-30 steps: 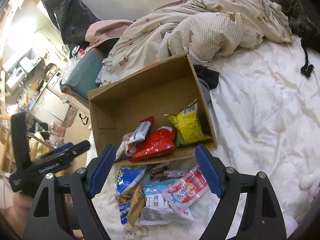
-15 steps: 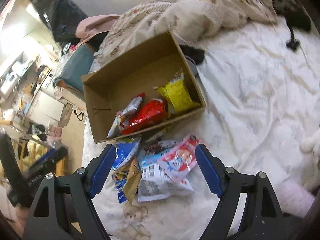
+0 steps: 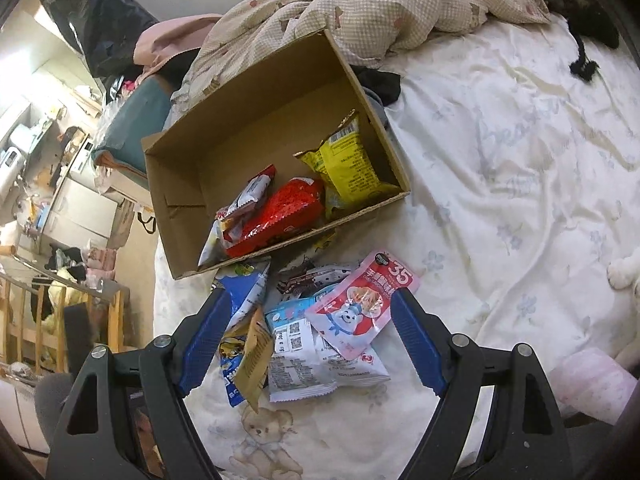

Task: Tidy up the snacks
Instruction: 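Grasp the blue-and-yellow triangular snack bag with the left tool and lift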

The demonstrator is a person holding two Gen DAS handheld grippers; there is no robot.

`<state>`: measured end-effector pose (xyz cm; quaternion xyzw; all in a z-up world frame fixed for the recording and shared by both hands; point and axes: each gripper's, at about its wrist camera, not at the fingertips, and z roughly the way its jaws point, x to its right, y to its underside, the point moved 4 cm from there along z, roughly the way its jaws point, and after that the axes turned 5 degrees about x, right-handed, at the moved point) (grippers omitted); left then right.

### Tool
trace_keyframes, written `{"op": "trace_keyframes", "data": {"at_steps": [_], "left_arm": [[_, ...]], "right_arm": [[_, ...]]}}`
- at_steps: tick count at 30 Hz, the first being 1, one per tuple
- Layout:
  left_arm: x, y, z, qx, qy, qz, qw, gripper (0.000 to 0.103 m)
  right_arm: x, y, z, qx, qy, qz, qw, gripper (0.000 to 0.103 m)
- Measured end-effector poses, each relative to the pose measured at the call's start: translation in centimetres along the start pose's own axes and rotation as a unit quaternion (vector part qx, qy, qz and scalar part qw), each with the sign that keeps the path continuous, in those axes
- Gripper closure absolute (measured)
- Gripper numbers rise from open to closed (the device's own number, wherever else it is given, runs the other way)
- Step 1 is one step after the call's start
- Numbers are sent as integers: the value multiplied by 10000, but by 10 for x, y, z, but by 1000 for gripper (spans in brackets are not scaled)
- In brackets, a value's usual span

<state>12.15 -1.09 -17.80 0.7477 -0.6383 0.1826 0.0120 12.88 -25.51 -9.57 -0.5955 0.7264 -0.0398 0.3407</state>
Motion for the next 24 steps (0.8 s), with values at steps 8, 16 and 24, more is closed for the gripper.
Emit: {"op": "trace_keyframes", "data": {"at_steps": [8,16,24], "left_arm": [[17,15,37,-245,113,-30,9996,52],[21,17,42,-242,75,46,9997,78],[9,20,-26,-53,-304,707,9970,79]], "right_arm": [[4,3,-1,-25,131,-92,9999,18],[9,1,-3,7,199,-2,9998,18],[26,1,-1,-109,110,465,9988,18]]}}
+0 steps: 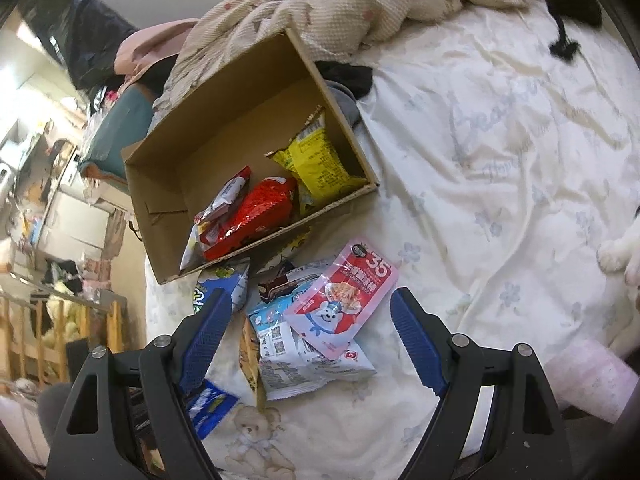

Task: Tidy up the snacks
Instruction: 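Grasp the blue-and-yellow triangular snack bag with the left tool and lift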

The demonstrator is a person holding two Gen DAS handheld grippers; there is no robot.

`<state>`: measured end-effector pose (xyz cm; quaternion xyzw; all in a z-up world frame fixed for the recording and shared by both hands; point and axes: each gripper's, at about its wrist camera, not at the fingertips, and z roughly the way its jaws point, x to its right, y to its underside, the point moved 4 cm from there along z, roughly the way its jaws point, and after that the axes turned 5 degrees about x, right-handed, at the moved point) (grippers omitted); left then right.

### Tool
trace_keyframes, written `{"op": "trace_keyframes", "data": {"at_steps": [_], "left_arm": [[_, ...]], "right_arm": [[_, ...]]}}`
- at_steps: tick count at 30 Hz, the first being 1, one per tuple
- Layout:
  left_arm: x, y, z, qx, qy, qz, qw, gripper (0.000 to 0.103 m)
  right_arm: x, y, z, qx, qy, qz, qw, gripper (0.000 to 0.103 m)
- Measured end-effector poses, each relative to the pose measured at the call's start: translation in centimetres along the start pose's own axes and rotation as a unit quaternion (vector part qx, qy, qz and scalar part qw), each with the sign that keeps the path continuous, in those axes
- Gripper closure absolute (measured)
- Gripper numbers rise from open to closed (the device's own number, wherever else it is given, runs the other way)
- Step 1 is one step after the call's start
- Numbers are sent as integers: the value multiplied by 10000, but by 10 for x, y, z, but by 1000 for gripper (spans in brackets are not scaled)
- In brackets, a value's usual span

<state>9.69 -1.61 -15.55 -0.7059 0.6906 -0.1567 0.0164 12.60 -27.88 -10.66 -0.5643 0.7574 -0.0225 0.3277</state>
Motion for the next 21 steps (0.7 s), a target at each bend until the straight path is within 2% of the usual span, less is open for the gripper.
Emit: {"op": "trace_keyframes", "data": {"at_steps": [5,8,10,14,16,21], "left_arm": [[-3,-14,-36,385,-51,395,9985,79],[-1,-25,-50,808,-163,557,9950,79],[-3,-29,-50,952,-173,509,9940,79],[-6,-29,-44,937,-39,250,9953,79],[-4,-29,-41,883,60,218,9958,79],[-5,-30,-42,944,32,221,9953,79]], "right_arm": [[7,4,16,-301,-56,350,9989,18],[13,7,38,-681,-125,673,9953,18],[20,8,57,-947,-78,913,9913,18],[33,10,84,-1210,-278,1599,9793,18],[41,12,95,-1263,-115,1747,9764,18],[54,21,107,-1415,116,1986,9698,18]]}}
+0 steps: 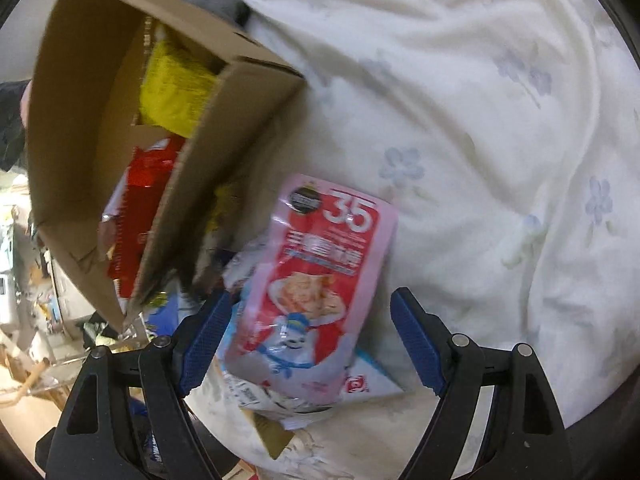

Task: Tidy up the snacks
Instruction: 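Grasp the blue-and-yellow triangular snack bag with the left tool and lift, then grasp the pink crab stick pack with the right tool while the left tool holds its bag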

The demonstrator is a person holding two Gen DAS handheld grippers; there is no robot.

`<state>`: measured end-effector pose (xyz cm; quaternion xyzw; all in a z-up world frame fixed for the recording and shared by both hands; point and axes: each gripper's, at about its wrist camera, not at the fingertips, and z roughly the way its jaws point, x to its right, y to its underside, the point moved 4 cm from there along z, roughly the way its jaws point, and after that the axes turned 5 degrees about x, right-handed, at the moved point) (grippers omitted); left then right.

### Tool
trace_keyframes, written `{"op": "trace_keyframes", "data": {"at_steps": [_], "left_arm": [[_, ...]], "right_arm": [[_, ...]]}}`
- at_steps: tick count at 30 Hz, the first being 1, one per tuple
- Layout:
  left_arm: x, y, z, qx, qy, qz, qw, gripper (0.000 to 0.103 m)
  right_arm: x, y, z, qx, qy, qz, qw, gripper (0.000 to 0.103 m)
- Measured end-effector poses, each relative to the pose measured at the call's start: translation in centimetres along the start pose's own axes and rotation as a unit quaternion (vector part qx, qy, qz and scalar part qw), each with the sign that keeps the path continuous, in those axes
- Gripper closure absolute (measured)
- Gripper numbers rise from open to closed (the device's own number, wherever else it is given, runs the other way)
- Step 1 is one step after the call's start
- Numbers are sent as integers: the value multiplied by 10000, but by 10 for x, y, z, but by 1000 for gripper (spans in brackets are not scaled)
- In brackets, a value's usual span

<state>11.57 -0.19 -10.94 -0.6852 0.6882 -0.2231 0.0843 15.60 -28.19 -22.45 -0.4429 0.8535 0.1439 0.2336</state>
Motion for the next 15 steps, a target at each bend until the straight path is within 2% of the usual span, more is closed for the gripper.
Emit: {"op": "trace_keyframes", "data": {"at_steps": [4,7,9,10,15], "left_arm": [[0,-1,0,11,24,-54,10000,79],[4,-2,-1,45,46,-6,10000,79],[5,-1,-2,84,-4,66,9999,79],[5,-1,-1,84,-31,89,9999,79],[-1,1,2,22,-111,26,9999,79]], "right_arm": [[2,-3,5,-77,-22,52,10000,19],[3,-8,9,-67,-59,102,9999,23],[4,-11,11,-76,-140,130,9998,39],[4,-11,11,-84,-242,175,9995,44],[-2,-14,-3,156,-169,-59,9997,55]]}}
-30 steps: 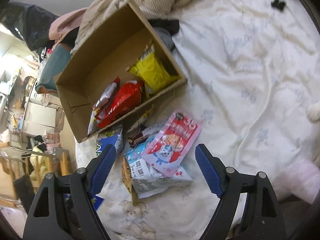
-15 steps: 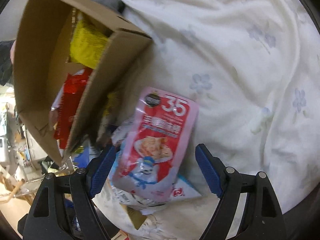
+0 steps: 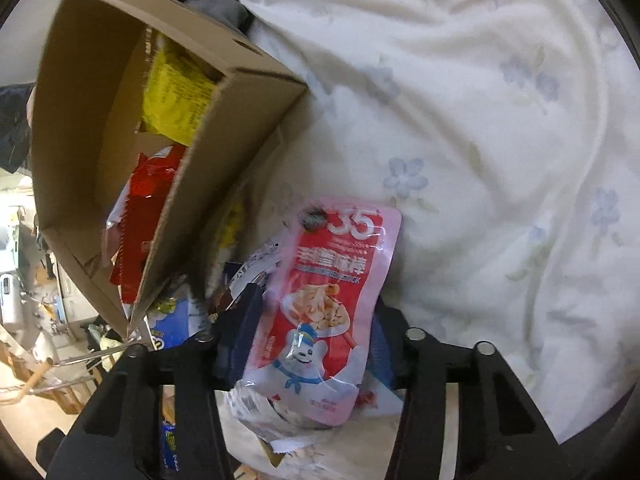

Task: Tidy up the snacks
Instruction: 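Grasp the pink crab stick pack with the right tool while the left tool holds its bag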

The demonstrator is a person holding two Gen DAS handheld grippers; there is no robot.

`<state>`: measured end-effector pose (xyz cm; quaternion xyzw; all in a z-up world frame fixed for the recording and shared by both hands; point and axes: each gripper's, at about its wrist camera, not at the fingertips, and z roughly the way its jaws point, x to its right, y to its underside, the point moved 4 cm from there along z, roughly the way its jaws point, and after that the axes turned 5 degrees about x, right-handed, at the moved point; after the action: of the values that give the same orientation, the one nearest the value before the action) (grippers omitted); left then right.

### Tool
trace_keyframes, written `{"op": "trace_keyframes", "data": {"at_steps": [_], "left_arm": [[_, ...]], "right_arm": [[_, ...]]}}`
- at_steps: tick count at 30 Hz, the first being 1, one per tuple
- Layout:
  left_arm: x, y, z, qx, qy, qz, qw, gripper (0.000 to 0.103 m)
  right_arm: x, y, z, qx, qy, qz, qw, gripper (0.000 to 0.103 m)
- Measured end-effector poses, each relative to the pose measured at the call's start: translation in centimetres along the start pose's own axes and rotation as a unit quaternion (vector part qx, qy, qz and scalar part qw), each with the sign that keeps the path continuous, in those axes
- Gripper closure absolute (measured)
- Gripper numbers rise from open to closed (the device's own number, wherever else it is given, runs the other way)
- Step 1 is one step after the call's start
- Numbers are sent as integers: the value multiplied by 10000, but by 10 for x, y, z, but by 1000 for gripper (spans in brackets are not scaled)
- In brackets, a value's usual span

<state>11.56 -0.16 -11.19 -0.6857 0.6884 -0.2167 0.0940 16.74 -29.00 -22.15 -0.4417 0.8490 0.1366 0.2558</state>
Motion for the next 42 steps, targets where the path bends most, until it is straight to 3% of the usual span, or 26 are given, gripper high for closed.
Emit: {"op": "trace_keyframes", "data": {"at_steps": [10,18,25,36,42], "left_arm": [[-2,-1,-2,120,-157,80,9998,79],[-12,2,-4,161,-321,7,9994,79],[-15,3,-11,296,-382,28,9988,79],[-15,-3,-24,673,-568,19,9961,79],[-13,-27,-41,911,-294,-209,9952,79]], "right_arm": [[-6,7,-38,407,-197,-213,9988,60],[-6,31,-57,565,-394,-247,9973,60],[-14,52,-70,445,-730,-481,9952,60],[-62,71,-106,990,-1355,-1533,9738,60],[-72,58,-123,1396,-1349,-1668,9667,60]]}}
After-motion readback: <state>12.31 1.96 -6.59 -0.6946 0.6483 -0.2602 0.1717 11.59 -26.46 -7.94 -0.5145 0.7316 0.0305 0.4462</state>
